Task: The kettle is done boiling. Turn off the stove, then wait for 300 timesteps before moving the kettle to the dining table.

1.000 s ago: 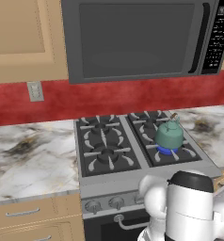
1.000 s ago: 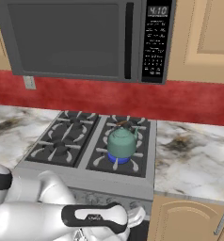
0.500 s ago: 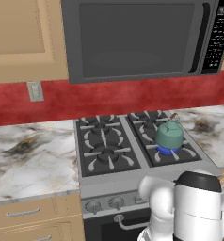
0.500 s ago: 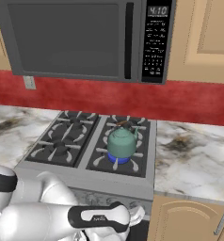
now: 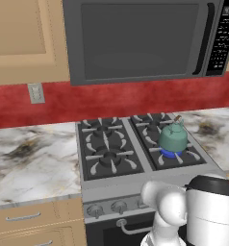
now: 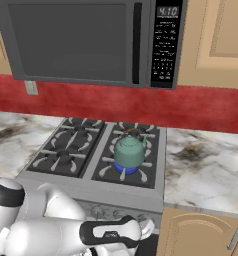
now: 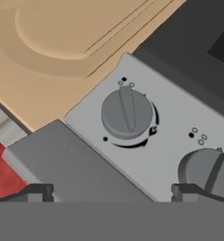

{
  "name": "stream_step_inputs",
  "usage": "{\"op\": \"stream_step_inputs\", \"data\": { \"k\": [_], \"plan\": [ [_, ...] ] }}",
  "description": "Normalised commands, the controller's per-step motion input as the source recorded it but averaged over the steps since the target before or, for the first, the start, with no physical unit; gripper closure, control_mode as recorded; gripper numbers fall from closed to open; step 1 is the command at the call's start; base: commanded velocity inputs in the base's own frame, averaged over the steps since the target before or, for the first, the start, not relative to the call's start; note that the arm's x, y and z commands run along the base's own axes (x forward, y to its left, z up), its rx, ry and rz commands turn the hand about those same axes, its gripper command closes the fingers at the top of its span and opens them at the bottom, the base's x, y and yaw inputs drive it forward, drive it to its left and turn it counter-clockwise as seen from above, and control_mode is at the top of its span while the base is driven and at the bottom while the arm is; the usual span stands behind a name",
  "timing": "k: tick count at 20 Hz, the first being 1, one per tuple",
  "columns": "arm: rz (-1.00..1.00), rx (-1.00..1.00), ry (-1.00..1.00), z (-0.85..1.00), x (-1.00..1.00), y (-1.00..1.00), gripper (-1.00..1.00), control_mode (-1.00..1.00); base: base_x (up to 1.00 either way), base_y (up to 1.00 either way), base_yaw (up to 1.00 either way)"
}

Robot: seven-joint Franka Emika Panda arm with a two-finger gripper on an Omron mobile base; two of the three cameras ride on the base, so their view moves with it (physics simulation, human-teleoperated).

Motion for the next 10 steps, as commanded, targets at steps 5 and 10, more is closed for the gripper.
{"op": "stream_step_inputs", "data": {
  "k": [5,10],
  "plan": [
    [0.00,0.00,0.00,-0.06,0.05,-0.07,-1.00,-1.00,0.00,0.00,0.00],
    [0.00,0.00,0.00,-0.07,0.05,-0.05,-1.00,-1.00,0.00,0.00,0.00]
  ]
}}
